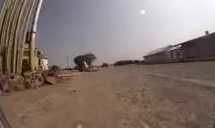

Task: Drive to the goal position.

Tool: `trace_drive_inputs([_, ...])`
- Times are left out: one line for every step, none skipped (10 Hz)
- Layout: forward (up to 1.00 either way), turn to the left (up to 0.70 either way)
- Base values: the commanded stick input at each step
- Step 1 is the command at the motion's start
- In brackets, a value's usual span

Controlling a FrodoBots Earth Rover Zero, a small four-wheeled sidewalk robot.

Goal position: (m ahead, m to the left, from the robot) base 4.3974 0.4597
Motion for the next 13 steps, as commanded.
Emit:
trace_drive_inputs([1.0,0.0])
trace_drive_inputs([1.0,0.0])
trace_drive_inputs([1.0,0.0])
trace_drive_inputs([1.0,0.0])
trace_drive_inputs([1.0,0.0])
trace_drive_inputs([1.0,0.0])
trace_drive_inputs([1.0,0.0])
trace_drive_inputs([1.0,0.0])
trace_drive_inputs([1.0,0.0])
trace_drive_inputs([1.0,0.0])
trace_drive_inputs([1.0,0.0])
trace_drive_inputs([1.0,0.0])
trace_drive_inputs([1.0,0.0])
